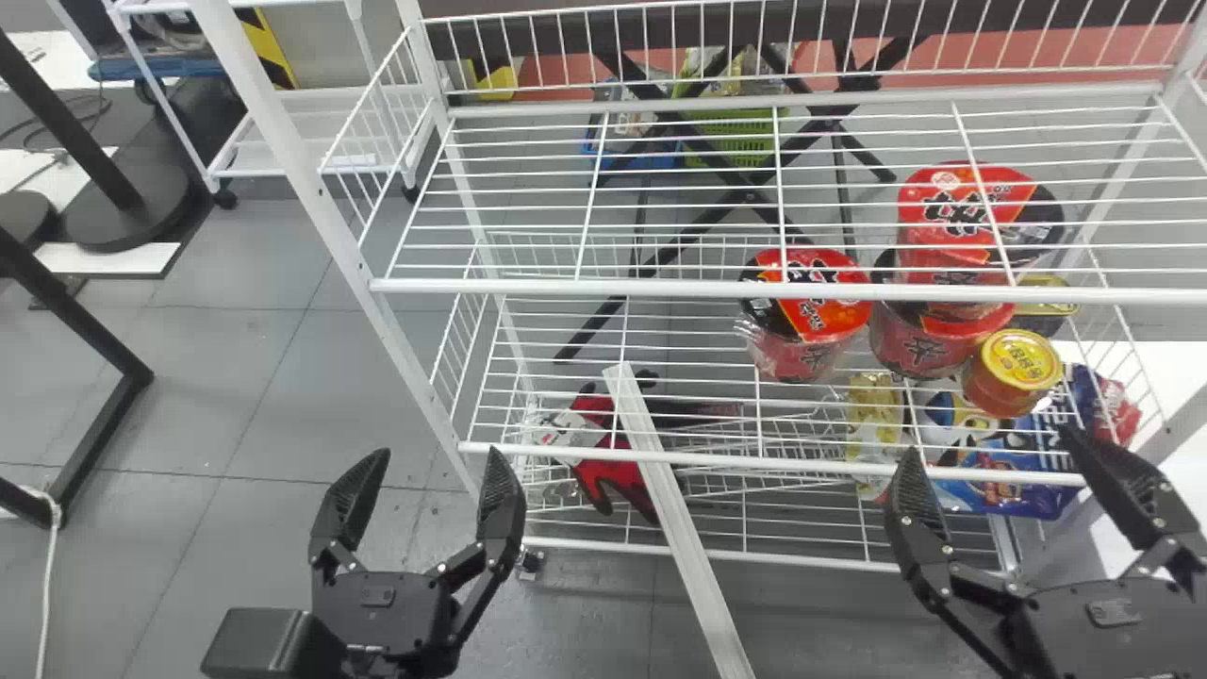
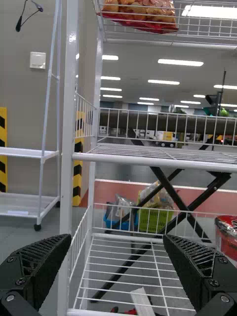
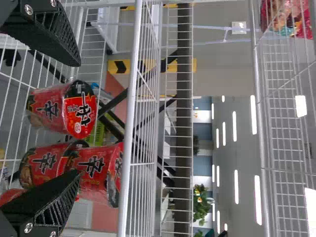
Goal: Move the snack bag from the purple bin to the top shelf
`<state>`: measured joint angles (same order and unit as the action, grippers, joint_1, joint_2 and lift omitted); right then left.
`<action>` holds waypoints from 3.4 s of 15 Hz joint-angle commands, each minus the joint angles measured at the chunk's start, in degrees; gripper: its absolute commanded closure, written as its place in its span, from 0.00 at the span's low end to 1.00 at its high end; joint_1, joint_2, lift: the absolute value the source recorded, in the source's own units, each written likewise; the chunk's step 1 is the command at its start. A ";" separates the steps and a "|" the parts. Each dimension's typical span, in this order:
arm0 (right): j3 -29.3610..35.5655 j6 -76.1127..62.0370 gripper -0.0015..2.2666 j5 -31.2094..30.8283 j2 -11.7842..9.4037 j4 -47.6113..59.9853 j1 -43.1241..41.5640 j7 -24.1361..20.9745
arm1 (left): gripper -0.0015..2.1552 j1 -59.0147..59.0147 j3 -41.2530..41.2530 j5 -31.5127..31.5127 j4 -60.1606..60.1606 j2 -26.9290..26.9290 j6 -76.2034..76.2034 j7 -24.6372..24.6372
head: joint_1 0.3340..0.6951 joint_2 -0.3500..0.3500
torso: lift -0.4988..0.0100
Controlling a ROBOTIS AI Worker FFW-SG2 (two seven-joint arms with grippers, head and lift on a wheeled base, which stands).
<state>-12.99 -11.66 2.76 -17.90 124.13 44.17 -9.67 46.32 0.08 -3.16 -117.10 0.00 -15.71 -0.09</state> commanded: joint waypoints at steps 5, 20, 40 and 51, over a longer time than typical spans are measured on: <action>-0.37 -2.44 0.01 -0.04 -0.11 0.24 0.57 -0.61 | 0.06 0.00 0.10 0.00 0.12 -0.15 -0.32 0.00 | 1.00 0.69 | 0.10; -0.63 -3.84 0.01 -0.12 -0.38 0.06 1.01 -1.67 | 0.06 0.00 0.27 0.00 0.65 -0.15 -0.67 0.09 | 1.00 0.69 | 0.09; 35.58 8.64 0.01 28.88 1.29 16.59 22.63 -1.49 | 0.06 -1.58 -0.52 -0.70 7.06 -0.15 -4.72 0.88 | 1.00 0.23 | 0.09; 69.77 52.23 0.01 42.24 13.86 -3.54 4.08 15.82 | 0.06 -6.94 -0.08 -2.20 12.60 -0.15 -5.42 -0.62 | 1.00 0.00 | 0.09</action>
<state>54.85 36.77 45.38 -3.74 122.97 50.36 6.20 39.96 -0.32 -5.36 -105.04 0.00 -21.12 -0.67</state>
